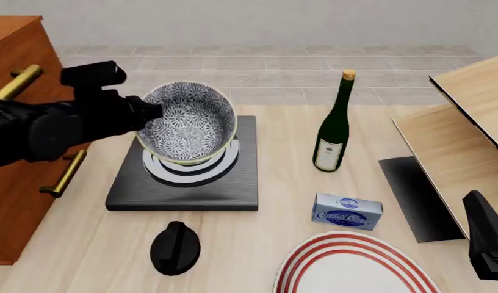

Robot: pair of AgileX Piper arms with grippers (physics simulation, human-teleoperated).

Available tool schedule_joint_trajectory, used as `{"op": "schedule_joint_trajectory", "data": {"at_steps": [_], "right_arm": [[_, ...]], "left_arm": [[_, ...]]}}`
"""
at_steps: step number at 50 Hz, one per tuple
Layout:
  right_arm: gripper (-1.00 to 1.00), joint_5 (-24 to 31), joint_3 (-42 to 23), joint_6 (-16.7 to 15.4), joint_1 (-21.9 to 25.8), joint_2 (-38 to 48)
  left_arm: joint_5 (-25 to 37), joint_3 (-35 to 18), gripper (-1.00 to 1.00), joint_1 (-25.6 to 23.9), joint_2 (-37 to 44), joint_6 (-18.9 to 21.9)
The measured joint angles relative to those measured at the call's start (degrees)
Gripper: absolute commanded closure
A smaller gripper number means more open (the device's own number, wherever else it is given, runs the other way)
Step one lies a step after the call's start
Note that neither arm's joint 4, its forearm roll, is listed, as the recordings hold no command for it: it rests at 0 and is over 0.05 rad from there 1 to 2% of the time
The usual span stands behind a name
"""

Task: Put the bowl on the stove.

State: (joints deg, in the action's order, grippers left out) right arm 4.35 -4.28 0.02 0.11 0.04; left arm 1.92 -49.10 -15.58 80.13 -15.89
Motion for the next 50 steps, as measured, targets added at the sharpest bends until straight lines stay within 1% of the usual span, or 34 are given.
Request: {"op": "schedule_joint_trajectory", "data": {"at_steps": [15,36,50], "right_arm": [[-1.00,0.00,0.00,0.00,0.00,0.00],[-1.00,0.00,0.00,0.00,0.00,0.00],[-1.00,0.00,0.00,0.00,0.00,0.00]], "left_arm": [[-0.90,-0.55,1.00,1.00,3.29,-1.20],[-2.83,-1.36,1.00,3.25,6.25,-0.24],[-4.74,-1.18,1.00,3.84,8.09,0.32]]}}
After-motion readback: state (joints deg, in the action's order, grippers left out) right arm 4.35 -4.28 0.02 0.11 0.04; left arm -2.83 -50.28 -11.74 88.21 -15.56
